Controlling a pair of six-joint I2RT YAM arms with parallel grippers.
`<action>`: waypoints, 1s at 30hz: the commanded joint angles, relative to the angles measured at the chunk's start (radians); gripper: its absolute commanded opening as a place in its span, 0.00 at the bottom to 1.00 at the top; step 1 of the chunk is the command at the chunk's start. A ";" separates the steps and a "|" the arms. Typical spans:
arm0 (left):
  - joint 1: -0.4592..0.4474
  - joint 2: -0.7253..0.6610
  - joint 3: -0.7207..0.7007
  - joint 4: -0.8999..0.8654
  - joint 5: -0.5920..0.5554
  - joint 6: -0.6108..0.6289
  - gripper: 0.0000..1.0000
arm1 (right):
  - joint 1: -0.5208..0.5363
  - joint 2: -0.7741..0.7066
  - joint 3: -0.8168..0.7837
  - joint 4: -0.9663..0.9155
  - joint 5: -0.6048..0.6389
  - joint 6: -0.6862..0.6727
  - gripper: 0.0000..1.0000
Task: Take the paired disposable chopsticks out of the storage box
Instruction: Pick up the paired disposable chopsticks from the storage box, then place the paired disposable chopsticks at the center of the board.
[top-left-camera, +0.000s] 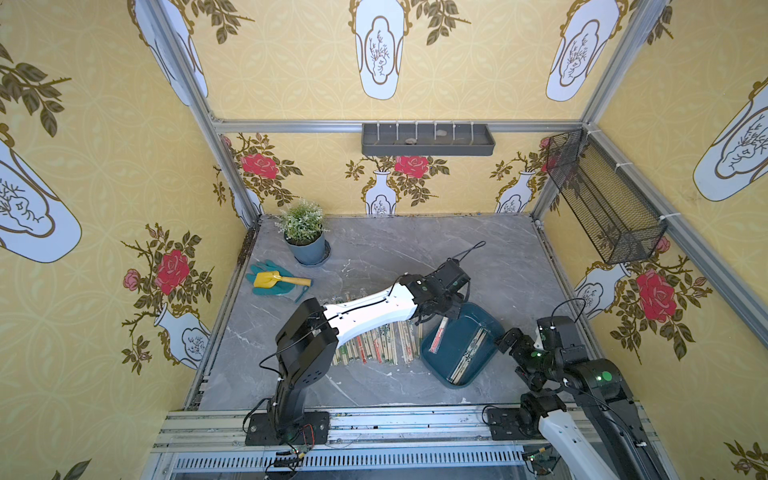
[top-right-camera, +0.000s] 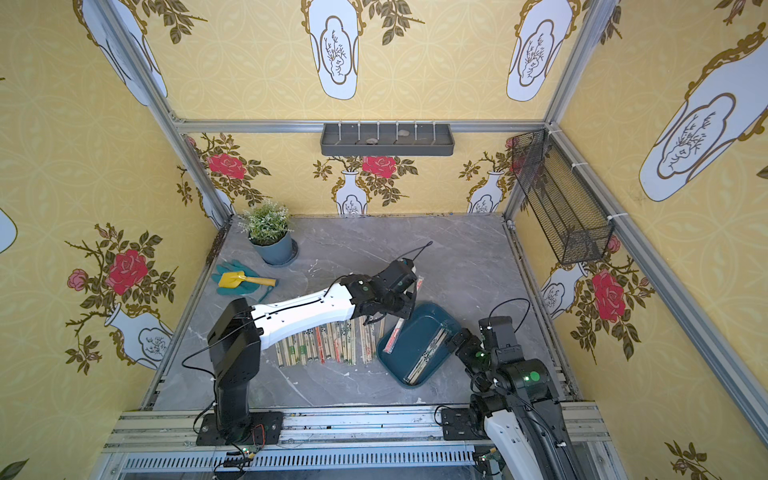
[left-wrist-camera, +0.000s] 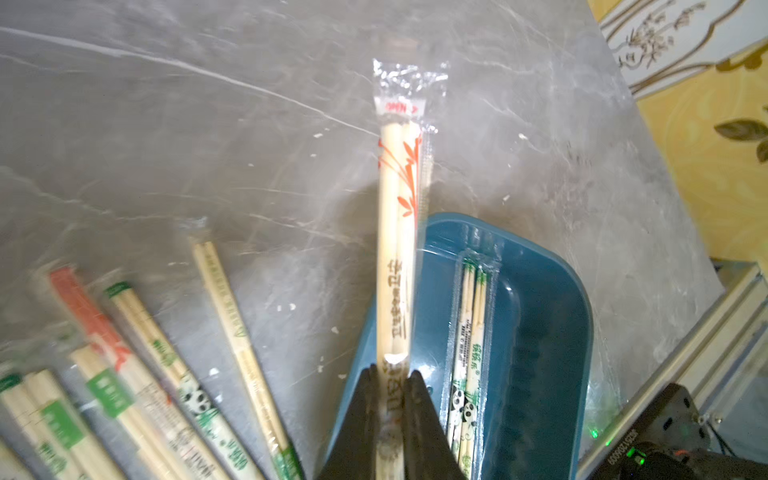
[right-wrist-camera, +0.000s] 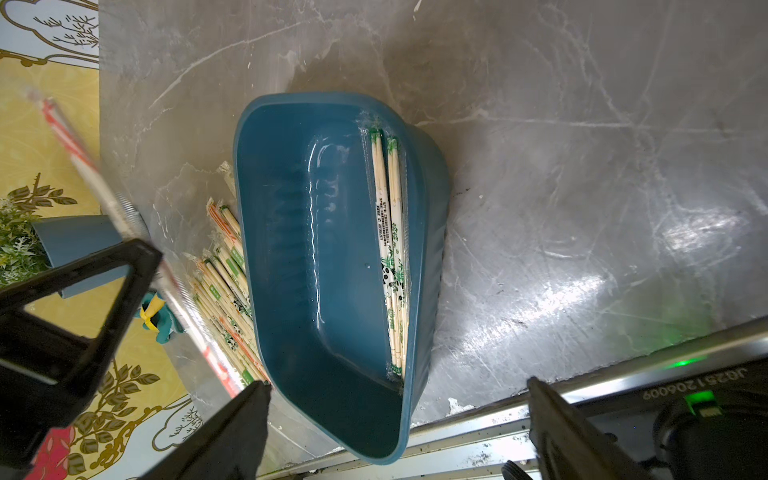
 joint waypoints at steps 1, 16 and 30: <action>0.035 -0.077 -0.070 0.032 -0.084 -0.032 0.00 | 0.000 0.008 0.008 0.018 0.008 -0.014 0.98; 0.395 -0.597 -0.662 -0.157 -0.283 -0.201 0.00 | 0.000 0.074 0.021 0.140 -0.049 -0.076 0.98; 0.749 -0.775 -0.875 -0.157 -0.291 -0.137 0.00 | -0.002 0.134 0.066 0.219 -0.067 -0.113 0.98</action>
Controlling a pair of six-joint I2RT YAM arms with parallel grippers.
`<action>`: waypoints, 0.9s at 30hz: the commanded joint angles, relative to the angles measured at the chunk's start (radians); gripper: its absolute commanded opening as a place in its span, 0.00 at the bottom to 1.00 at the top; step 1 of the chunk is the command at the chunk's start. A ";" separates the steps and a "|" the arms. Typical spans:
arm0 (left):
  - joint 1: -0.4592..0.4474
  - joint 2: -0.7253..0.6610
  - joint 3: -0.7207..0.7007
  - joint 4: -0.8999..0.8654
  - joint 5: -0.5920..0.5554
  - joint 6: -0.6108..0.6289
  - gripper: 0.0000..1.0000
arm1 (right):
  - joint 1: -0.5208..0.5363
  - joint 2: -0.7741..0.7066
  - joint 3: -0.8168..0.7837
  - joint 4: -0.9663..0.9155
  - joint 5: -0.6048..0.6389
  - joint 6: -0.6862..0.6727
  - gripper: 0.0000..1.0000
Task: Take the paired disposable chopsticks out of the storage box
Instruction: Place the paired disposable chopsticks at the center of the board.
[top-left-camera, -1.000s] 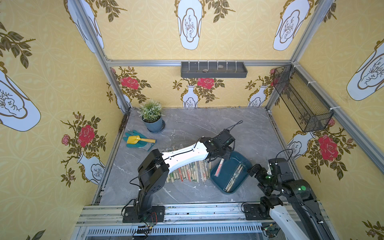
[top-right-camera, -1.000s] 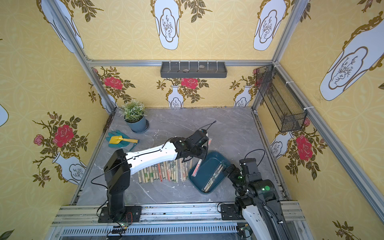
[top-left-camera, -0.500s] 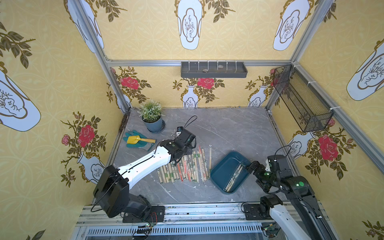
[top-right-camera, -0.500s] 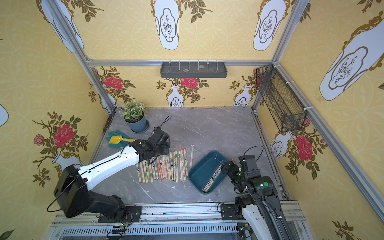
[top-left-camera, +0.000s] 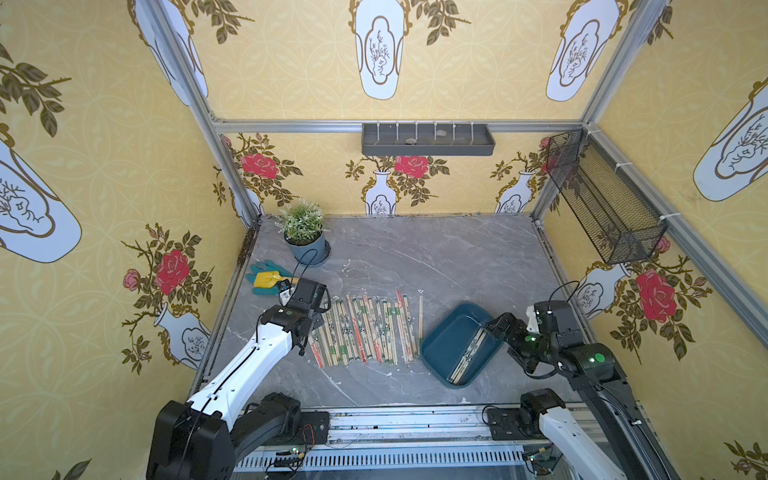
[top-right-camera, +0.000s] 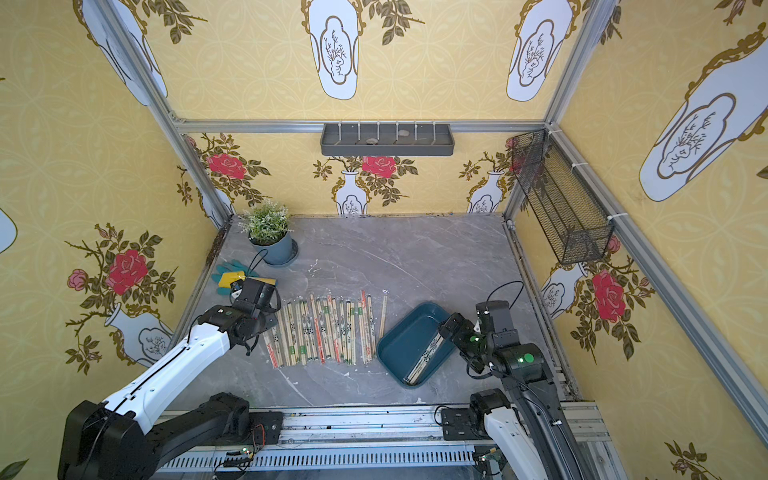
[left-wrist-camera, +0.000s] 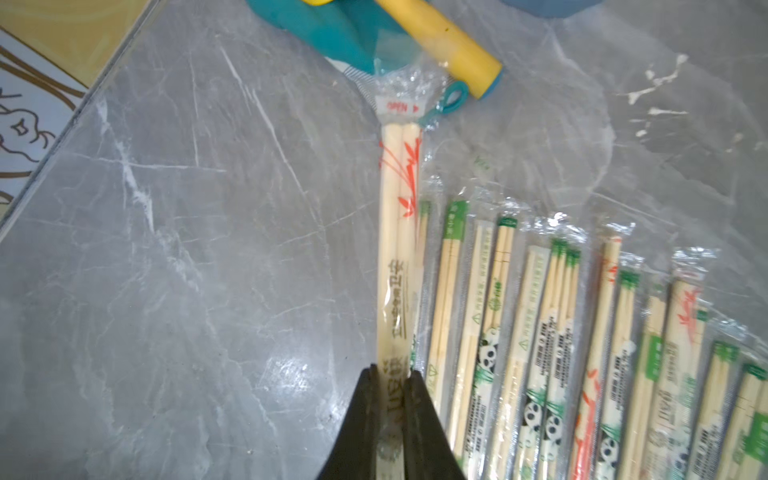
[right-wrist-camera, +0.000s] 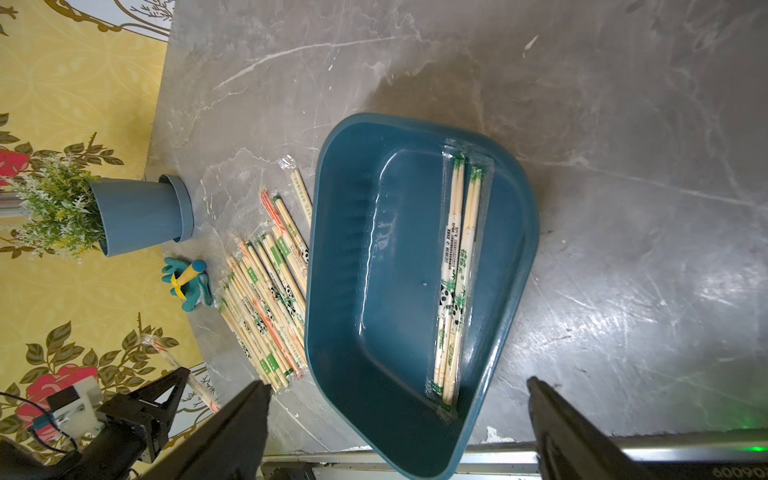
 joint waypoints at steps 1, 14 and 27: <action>0.036 0.038 -0.011 0.038 0.005 0.040 0.00 | 0.000 0.008 0.015 0.058 -0.008 -0.014 0.97; 0.072 0.236 -0.026 0.122 0.005 0.064 0.04 | -0.001 0.021 0.030 0.061 -0.009 -0.026 0.97; 0.083 0.218 0.052 0.079 0.076 0.121 0.50 | 0.000 0.043 0.052 0.031 0.016 -0.010 0.98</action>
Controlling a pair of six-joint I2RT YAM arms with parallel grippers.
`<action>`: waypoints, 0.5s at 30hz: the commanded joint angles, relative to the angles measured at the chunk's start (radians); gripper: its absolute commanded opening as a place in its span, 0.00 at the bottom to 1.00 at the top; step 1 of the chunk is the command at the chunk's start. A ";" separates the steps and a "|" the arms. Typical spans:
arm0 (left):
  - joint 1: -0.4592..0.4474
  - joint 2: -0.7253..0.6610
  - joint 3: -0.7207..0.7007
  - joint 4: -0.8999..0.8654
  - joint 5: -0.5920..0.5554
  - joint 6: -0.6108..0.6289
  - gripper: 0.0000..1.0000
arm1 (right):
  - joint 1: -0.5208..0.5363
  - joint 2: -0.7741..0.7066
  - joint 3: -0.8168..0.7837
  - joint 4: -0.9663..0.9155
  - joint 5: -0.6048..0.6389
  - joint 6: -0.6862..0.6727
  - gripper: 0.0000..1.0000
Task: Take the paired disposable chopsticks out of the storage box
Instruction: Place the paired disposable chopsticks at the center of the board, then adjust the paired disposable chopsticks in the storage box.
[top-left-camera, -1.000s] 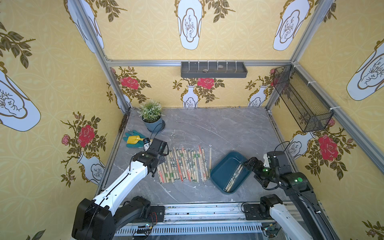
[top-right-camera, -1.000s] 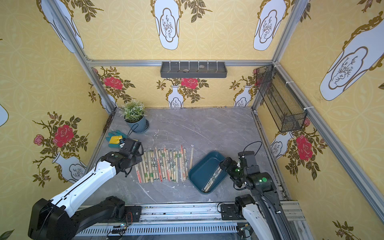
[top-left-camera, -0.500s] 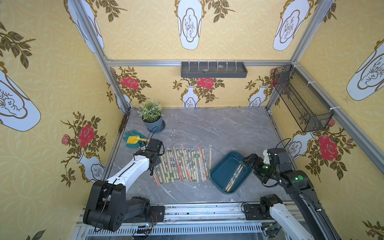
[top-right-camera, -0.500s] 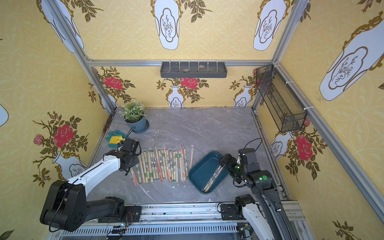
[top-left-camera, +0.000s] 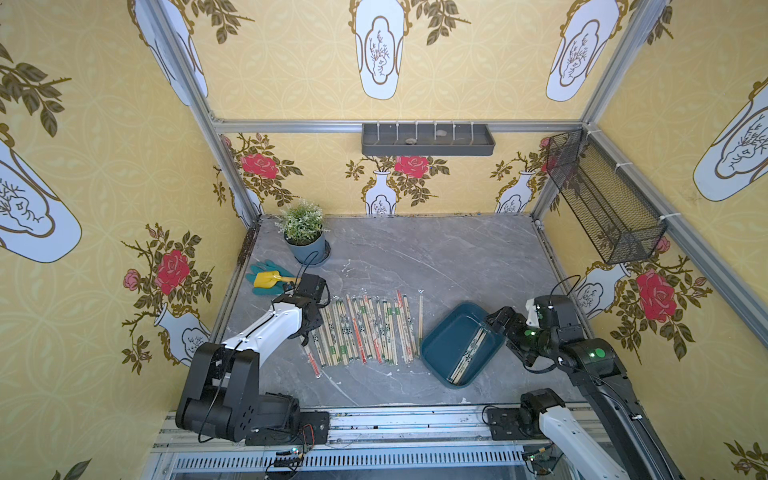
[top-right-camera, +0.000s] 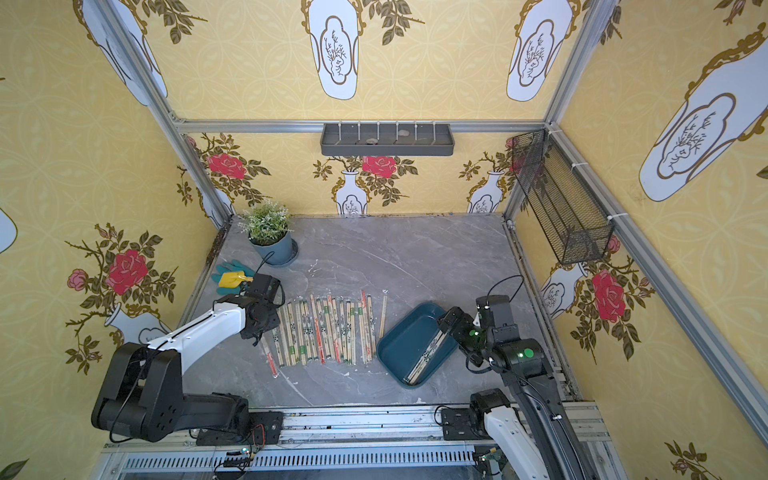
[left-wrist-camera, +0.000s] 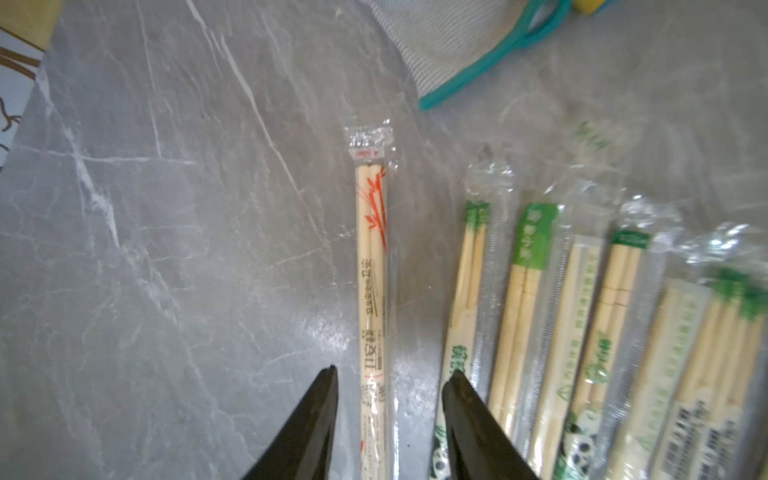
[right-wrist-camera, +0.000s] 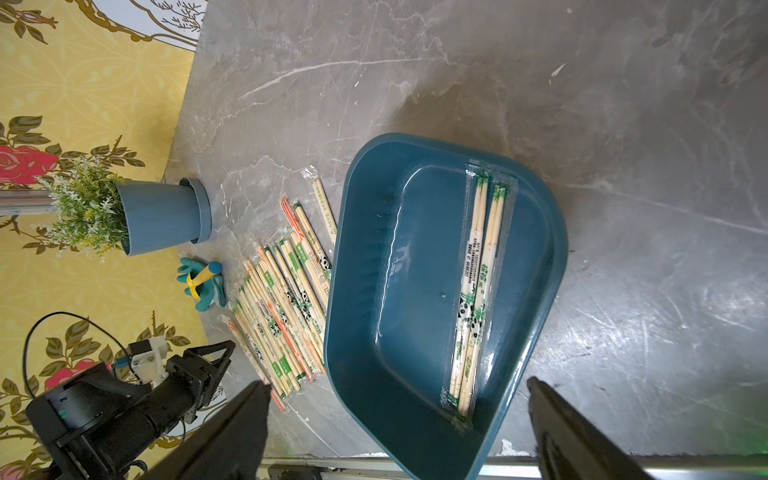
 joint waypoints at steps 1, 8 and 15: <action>-0.004 -0.054 0.035 -0.021 0.070 0.040 0.51 | 0.000 0.011 0.019 0.004 0.023 0.001 0.98; -0.233 -0.072 0.239 -0.014 0.178 0.124 0.55 | 0.000 0.049 0.014 0.006 0.050 0.046 0.97; -0.562 0.203 0.548 0.038 0.276 0.207 0.56 | -0.014 0.139 0.105 -0.061 0.169 0.052 0.97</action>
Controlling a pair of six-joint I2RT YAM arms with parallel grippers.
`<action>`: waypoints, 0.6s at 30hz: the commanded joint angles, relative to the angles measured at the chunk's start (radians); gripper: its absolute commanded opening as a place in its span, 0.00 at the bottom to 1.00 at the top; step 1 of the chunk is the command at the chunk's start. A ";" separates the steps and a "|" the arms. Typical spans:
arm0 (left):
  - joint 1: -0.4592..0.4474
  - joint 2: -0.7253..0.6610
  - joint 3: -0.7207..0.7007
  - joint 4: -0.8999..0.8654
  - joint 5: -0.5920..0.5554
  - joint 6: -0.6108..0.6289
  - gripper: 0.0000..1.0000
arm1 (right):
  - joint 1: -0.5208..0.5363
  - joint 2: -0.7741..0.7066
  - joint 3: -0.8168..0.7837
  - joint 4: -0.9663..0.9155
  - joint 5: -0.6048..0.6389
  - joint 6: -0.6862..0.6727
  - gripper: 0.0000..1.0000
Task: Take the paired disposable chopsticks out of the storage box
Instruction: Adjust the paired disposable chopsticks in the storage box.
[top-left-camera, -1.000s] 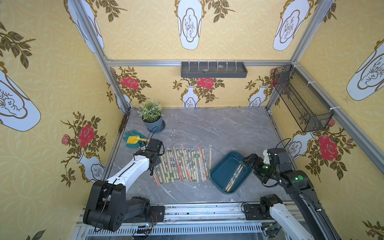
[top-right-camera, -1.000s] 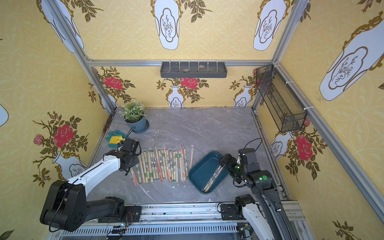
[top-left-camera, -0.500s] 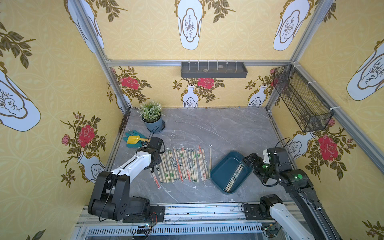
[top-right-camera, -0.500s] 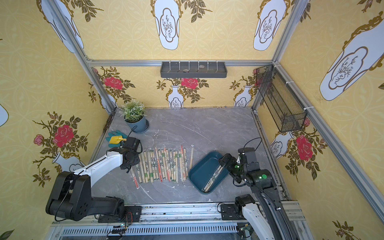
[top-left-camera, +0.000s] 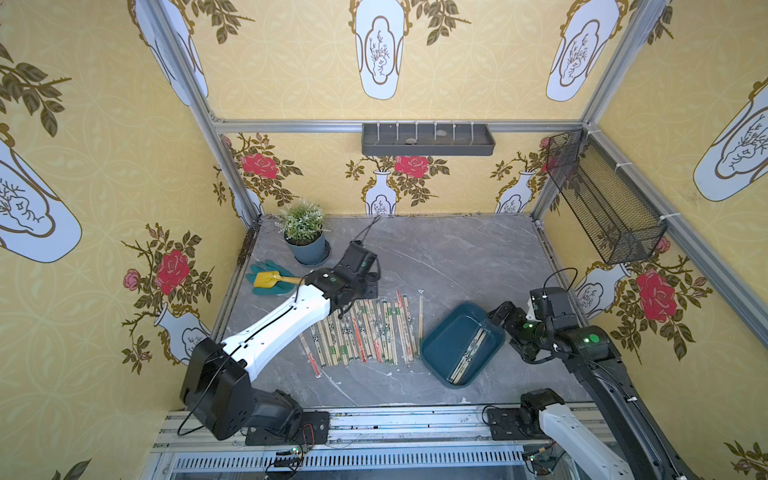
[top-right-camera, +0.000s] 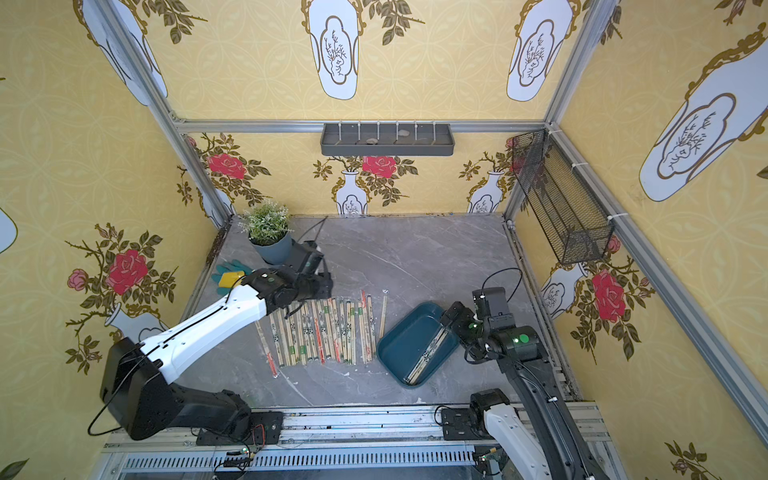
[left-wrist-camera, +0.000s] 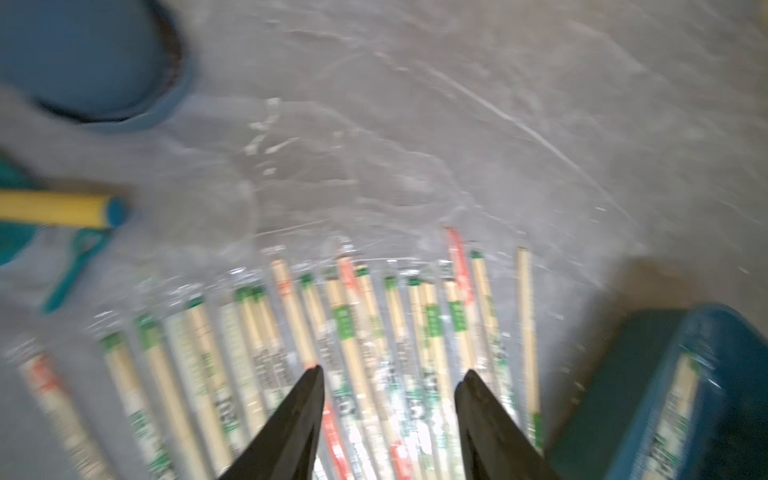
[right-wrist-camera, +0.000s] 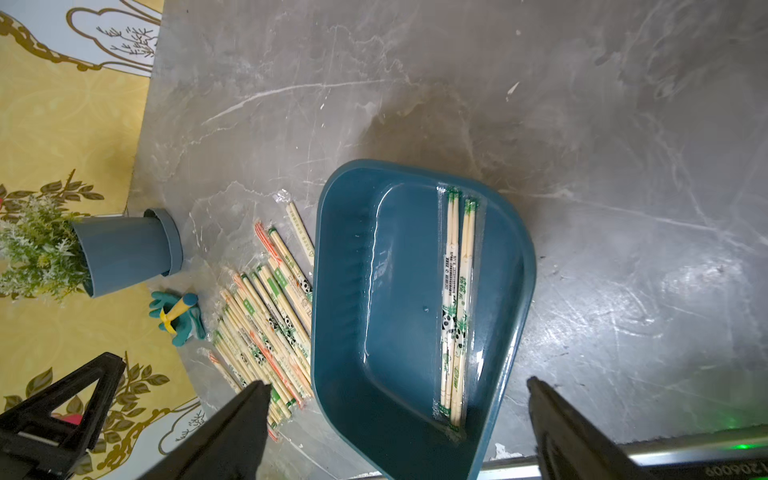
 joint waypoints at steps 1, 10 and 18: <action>-0.119 0.119 0.114 0.027 0.083 0.075 0.56 | -0.015 0.047 0.051 -0.051 0.103 0.004 0.97; -0.354 0.399 0.299 0.109 0.188 0.146 0.56 | -0.275 0.121 0.023 -0.093 0.052 -0.036 0.98; -0.443 0.577 0.413 0.094 0.221 0.179 0.56 | -0.407 0.114 -0.018 -0.088 -0.013 -0.095 0.97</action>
